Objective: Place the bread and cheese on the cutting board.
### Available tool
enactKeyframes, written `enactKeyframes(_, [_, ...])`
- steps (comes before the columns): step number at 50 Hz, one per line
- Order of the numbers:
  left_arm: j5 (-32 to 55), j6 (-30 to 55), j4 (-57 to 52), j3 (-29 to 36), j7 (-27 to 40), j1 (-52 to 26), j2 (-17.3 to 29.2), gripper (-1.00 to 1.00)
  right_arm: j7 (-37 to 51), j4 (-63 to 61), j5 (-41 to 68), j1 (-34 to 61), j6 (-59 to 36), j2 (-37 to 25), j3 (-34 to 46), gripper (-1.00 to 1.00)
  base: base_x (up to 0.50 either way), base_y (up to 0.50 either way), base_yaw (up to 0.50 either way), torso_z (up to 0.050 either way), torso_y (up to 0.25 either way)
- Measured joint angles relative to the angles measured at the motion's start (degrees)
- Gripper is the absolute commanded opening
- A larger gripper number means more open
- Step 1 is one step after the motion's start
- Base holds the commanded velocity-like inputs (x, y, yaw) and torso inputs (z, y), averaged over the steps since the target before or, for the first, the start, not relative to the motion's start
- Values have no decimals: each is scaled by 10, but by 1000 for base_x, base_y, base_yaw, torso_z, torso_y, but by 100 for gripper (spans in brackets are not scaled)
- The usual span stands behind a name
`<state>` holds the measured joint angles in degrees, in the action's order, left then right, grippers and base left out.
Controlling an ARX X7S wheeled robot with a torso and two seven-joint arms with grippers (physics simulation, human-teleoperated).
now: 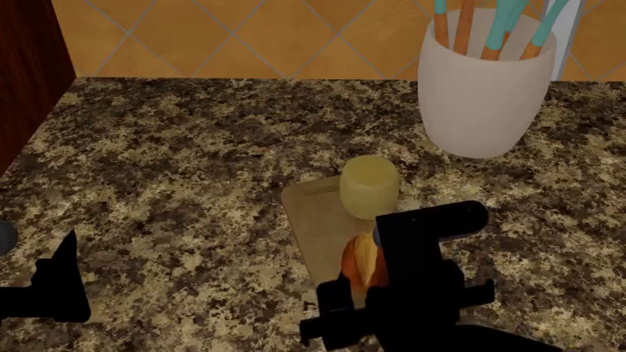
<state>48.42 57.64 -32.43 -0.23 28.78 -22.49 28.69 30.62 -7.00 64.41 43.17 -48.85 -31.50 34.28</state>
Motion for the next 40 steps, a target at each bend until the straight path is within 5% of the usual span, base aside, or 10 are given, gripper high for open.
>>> enactKeyframes(27, [-1, -12, 5, 3, -2, 7, 4, 100, -27, 62, -30, 22, 13, 20, 18, -100, 0, 0, 0, 0, 0])
enactKeyframes(28, [0, -11, 4, 3, -2, 7, 4, 100, -27, 63, -31, 22, 14, 20, 18, 100, 0, 0, 0, 0, 0])
enactKeyframes(40, [1, -14, 6, 3, -1, 9, 6, 100, -30, 64, -47, 20, 15, 18, 15, 100, 1, 0, 1, 0, 0])
